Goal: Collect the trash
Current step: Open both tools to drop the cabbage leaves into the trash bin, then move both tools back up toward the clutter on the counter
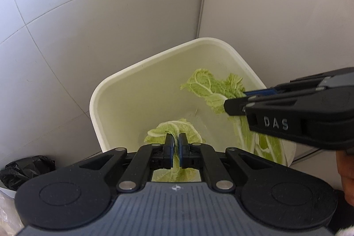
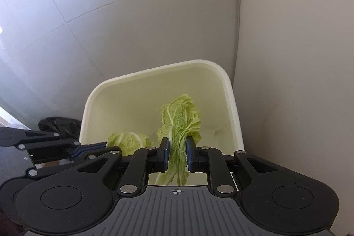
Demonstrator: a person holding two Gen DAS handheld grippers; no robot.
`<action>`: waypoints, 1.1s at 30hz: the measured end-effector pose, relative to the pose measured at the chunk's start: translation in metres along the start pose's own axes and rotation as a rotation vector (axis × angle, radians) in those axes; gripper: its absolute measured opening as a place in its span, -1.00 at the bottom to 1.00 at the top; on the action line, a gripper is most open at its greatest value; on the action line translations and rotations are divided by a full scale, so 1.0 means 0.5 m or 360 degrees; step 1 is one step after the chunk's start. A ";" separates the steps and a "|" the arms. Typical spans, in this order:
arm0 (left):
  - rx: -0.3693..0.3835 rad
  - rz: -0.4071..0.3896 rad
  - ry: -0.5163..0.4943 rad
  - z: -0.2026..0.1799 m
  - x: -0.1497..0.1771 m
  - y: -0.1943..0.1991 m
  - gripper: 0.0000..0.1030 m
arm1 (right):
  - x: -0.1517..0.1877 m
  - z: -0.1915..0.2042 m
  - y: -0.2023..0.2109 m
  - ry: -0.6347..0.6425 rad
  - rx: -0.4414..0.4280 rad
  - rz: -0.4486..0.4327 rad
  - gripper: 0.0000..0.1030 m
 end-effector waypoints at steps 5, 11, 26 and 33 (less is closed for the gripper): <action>-0.0050 -0.0020 -0.0010 0.001 0.025 0.022 -0.35 | -0.012 -0.009 0.000 -0.0075 0.0004 -0.0002 -0.10; -0.0055 -0.0039 -0.0026 0.008 0.043 0.048 0.17 | -0.025 -0.013 0.016 -0.0110 -0.0007 -0.0049 0.10; -0.0101 -0.0147 -0.0061 -0.013 0.062 0.186 0.73 | -0.045 -0.008 0.162 -0.0130 -0.0082 -0.0218 0.53; -0.0138 -0.0173 -0.0087 -0.024 0.087 0.274 0.90 | -0.051 0.007 0.232 -0.0090 -0.0086 -0.0284 0.73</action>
Point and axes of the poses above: each gripper's, at about its wrist camera, not at the fingertips, and y roughly against the way its jaws point, z to its left, x to its underside, the point moved 3 cm from there along -y, roughly the way its jaws point, and after that the axes turned 9 degrees about -z, right-handed, at the moved point
